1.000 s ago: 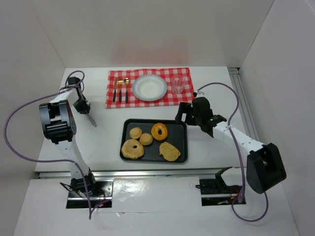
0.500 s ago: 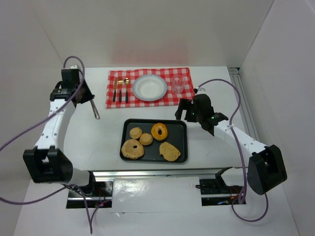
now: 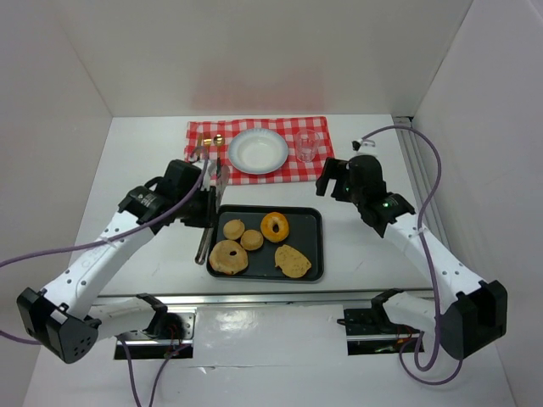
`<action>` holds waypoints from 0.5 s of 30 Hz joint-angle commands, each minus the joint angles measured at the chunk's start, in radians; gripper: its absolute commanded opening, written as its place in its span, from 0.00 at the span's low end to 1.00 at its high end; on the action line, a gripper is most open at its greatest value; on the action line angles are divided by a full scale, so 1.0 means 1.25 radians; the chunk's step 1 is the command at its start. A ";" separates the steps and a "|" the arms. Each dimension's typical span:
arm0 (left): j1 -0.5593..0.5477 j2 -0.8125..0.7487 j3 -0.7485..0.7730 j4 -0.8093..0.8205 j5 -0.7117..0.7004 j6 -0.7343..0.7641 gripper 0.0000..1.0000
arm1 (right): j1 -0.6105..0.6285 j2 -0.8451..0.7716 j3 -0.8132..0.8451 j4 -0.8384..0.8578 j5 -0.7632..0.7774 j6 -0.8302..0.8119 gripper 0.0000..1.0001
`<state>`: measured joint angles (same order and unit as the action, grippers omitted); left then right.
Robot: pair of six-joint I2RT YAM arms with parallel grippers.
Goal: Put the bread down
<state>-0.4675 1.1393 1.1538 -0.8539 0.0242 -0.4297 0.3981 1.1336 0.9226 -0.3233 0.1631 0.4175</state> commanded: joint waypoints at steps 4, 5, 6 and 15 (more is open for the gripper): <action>-0.117 0.008 0.026 0.003 -0.010 -0.056 0.48 | -0.014 -0.056 0.034 -0.064 0.055 -0.008 1.00; -0.133 0.016 0.033 0.003 -0.017 -0.064 0.50 | -0.014 -0.056 0.034 -0.077 0.055 -0.008 1.00; -0.162 0.024 0.033 0.003 -0.017 -0.064 0.52 | -0.014 -0.056 0.034 -0.085 0.062 -0.008 1.00; -0.238 0.125 0.072 0.009 -0.074 -0.148 0.53 | -0.014 -0.072 0.041 -0.100 0.062 -0.008 1.00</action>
<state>-0.7612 1.2743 1.2030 -0.8642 -0.0151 -0.5522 0.3855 1.0683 0.9241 -0.4164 0.2226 0.4171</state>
